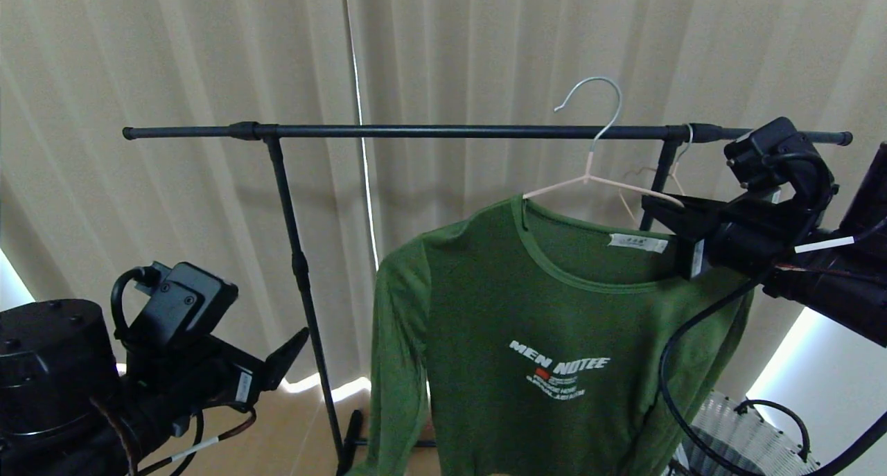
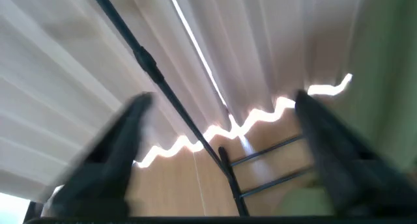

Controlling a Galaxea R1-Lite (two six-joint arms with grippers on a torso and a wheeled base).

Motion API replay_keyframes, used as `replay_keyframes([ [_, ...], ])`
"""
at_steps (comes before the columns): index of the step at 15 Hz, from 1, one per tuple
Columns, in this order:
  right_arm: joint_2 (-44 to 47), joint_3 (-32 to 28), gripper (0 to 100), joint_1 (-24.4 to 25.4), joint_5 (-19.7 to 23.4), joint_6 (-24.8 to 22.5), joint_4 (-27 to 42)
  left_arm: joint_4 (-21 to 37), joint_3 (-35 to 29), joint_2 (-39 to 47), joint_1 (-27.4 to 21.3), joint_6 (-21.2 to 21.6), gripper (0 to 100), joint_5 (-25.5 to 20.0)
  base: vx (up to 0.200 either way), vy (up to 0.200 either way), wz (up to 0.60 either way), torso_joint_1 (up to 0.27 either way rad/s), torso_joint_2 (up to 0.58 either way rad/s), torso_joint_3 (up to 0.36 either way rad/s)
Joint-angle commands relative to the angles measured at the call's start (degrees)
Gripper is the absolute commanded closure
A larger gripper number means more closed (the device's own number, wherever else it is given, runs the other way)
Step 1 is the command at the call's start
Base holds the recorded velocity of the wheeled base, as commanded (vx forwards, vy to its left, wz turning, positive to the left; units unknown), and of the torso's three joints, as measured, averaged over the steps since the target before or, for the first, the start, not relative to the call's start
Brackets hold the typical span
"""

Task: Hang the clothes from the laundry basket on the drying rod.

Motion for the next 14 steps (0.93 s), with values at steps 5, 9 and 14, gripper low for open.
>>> replay_keyframes([
  [5, -3.1, -0.2, 100, -0.2, -4.9, 0.0, 11.6, 0.0, 7.5, -10.5, -2.6, 0.5, 0, -2.3, 0.000, 0.000, 0.00, 0.000, 0.00, 0.000],
  [9, -5.0, 0.0, 100, -0.2, -9.1, 0.2, 16.5, 0.3, 6.3, -12.9, -2.1, -2.0, 0, -2.5, 0.000, 0.000, 0.00, 0.000, 0.00, 0.000],
  [14, -6.3, 0.1, 100, -2.2, -11.1, 0.2, 17.7, 0.4, 5.8, -13.0, -1.0, -10.1, 0, -4.1, 0.000, 0.000, 0.00, 0.000, 0.00, 0.000],
])
